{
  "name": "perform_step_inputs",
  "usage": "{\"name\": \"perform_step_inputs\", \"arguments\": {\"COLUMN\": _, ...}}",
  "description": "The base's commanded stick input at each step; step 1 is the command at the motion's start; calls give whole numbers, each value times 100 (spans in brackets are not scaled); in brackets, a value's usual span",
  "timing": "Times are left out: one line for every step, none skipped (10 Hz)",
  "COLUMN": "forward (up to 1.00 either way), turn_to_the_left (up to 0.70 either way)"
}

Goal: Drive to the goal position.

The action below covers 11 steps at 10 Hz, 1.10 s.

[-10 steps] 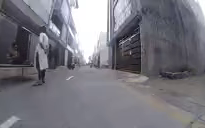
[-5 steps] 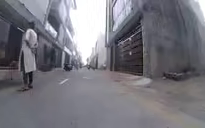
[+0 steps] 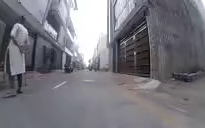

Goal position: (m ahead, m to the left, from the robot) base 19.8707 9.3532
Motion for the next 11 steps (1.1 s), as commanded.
{"name": "perform_step_inputs", "arguments": {"forward": 100, "turn_to_the_left": 0}}
{"name": "perform_step_inputs", "arguments": {"forward": 100, "turn_to_the_left": 0}}
{"name": "perform_step_inputs", "arguments": {"forward": 100, "turn_to_the_left": 0}}
{"name": "perform_step_inputs", "arguments": {"forward": 100, "turn_to_the_left": 0}}
{"name": "perform_step_inputs", "arguments": {"forward": 100, "turn_to_the_left": 0}}
{"name": "perform_step_inputs", "arguments": {"forward": 100, "turn_to_the_left": 0}}
{"name": "perform_step_inputs", "arguments": {"forward": 100, "turn_to_the_left": 0}}
{"name": "perform_step_inputs", "arguments": {"forward": 100, "turn_to_the_left": 0}}
{"name": "perform_step_inputs", "arguments": {"forward": 100, "turn_to_the_left": 0}}
{"name": "perform_step_inputs", "arguments": {"forward": 100, "turn_to_the_left": 0}}
{"name": "perform_step_inputs", "arguments": {"forward": 100, "turn_to_the_left": 0}}
